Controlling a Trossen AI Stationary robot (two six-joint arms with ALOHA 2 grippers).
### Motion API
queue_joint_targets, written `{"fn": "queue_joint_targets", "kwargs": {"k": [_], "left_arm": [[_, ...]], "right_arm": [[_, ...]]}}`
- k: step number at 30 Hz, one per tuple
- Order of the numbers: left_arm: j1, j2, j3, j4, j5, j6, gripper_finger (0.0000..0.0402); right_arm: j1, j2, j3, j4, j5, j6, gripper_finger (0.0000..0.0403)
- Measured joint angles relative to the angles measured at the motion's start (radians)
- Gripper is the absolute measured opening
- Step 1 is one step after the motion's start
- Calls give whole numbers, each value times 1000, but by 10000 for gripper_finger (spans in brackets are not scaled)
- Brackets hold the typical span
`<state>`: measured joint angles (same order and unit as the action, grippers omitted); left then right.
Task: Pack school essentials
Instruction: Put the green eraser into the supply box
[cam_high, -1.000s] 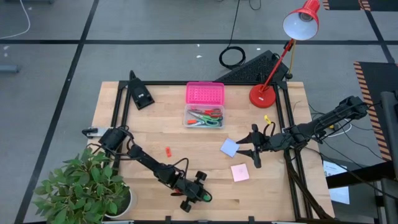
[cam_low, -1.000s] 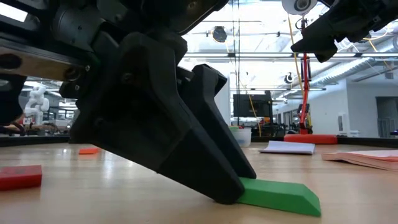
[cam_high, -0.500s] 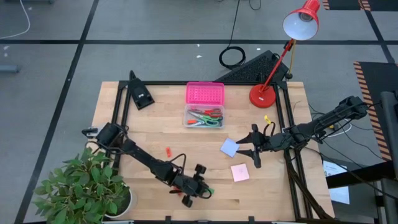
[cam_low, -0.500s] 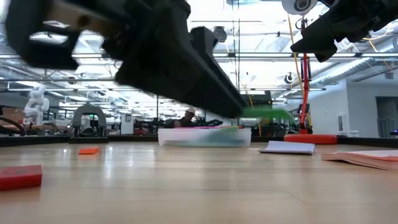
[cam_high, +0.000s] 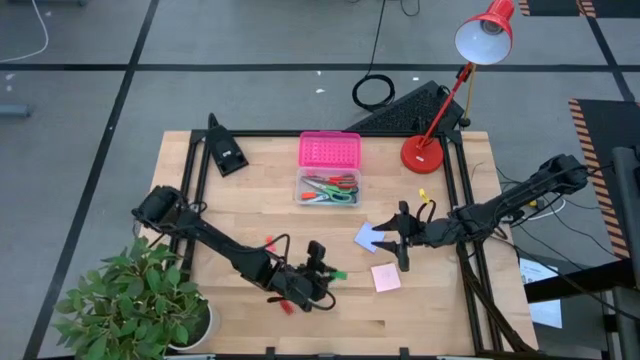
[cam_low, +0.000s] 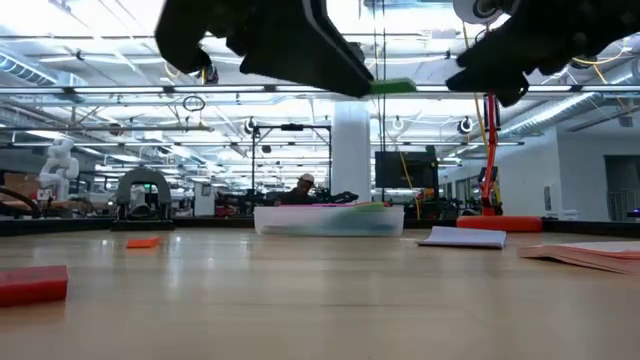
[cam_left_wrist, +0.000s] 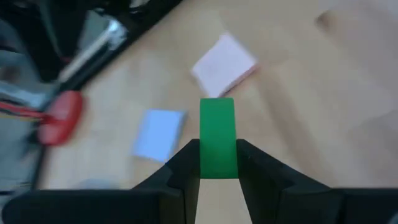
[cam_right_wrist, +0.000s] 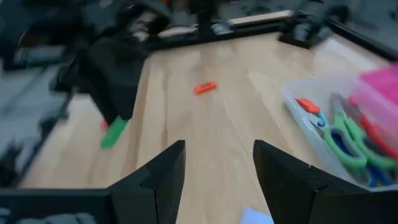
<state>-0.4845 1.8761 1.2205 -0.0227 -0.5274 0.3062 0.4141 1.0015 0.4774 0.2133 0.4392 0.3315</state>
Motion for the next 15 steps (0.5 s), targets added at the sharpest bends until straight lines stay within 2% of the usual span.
{"fn": "queue_joint_targets", "kwargs": {"k": [3, 7, 11, 15], "left_arm": [[15, -31, 0, -15, -69, 85, 102], [50, -77, 1, -13, -114, 182, 102], [88, -116, 1, -9, -114, 221, 102], [122, -158, 1, -3, -95, 146, 102]], "right_arm": [[-25, 32, 0, 75, -26, 98, 186], [-33, 63, 0, 225, -127, 74, 195], [-12, 91, 0, 317, -126, -145, 208], [7, 124, 0, 349, -80, -436, 221]]}}
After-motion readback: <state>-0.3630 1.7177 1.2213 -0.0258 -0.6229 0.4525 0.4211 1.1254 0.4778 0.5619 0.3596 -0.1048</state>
